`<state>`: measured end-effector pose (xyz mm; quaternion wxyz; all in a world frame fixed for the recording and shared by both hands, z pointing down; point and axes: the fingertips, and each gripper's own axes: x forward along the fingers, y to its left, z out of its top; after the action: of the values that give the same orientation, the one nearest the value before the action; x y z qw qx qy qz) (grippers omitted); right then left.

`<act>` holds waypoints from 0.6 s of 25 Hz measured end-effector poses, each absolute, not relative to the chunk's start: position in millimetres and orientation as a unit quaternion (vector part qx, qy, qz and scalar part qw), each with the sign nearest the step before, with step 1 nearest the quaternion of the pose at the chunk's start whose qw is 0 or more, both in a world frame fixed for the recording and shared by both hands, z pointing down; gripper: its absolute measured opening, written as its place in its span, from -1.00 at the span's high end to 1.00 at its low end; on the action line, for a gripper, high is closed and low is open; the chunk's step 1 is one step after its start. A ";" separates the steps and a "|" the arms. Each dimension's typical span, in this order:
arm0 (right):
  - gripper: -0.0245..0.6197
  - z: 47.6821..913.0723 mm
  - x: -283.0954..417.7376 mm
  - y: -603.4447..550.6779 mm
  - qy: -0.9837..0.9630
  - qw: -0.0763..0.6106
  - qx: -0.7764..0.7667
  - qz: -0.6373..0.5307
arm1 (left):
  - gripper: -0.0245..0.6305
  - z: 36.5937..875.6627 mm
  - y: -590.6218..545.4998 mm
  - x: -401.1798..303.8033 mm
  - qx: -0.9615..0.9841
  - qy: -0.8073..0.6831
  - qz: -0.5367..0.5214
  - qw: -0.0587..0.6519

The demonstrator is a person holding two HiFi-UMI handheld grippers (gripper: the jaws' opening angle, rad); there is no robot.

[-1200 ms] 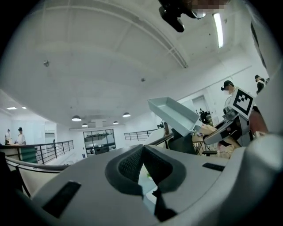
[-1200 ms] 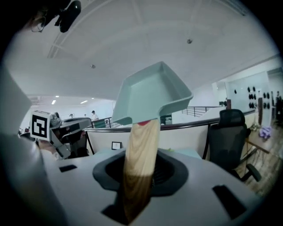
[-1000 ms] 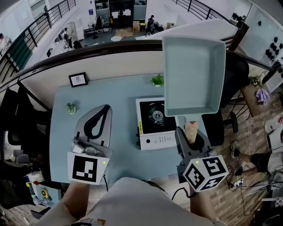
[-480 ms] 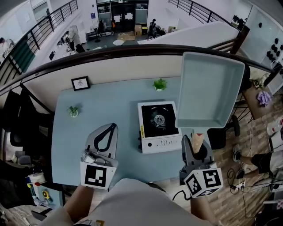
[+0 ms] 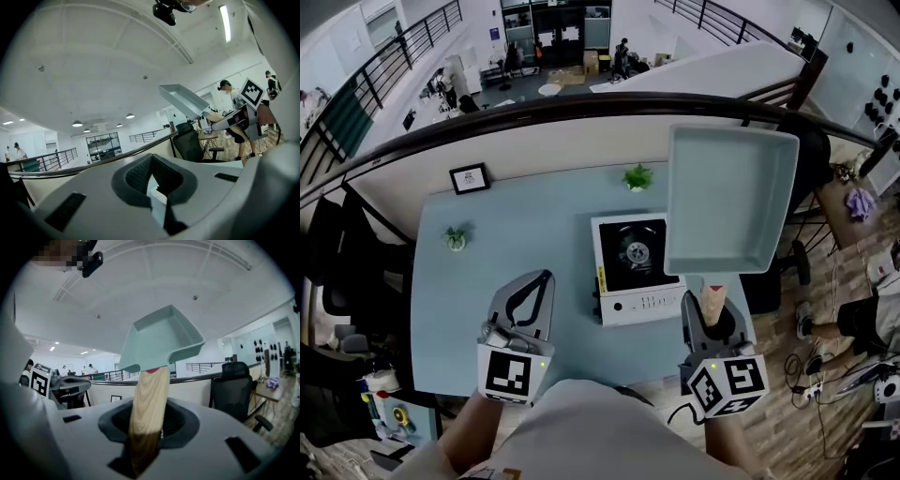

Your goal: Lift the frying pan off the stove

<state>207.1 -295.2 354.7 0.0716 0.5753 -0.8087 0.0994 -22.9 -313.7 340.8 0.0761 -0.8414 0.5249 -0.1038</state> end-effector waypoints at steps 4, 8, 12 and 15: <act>0.56 358.3 207.8 -292.7 -0.805 0.073 0.578 0.109 | 0.92 340.7 -311.6 -25.4 -0.841 0.526 -0.101 0.076; 0.56 361.7 211.5 -290.8 -0.802 0.079 0.581 0.114 | 0.92 341.6 -310.1 -26.4 -0.838 0.529 -0.104 0.075; 0.56 362.1 212.3 -288.2 -0.802 0.082 0.580 0.118 | 0.92 341.3 -308.2 -26.2 -0.839 0.527 -0.108 0.079; 0.56 363.5 211.9 -287.9 -0.802 0.082 0.579 0.121 | 0.92 340.2 -307.7 -25.1 -0.841 0.525 -0.106 0.080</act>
<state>211.9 -287.9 363.5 0.0820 0.5793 -0.8019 0.1212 -25.1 -307.7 340.2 0.0800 -0.8408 0.5248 -0.1060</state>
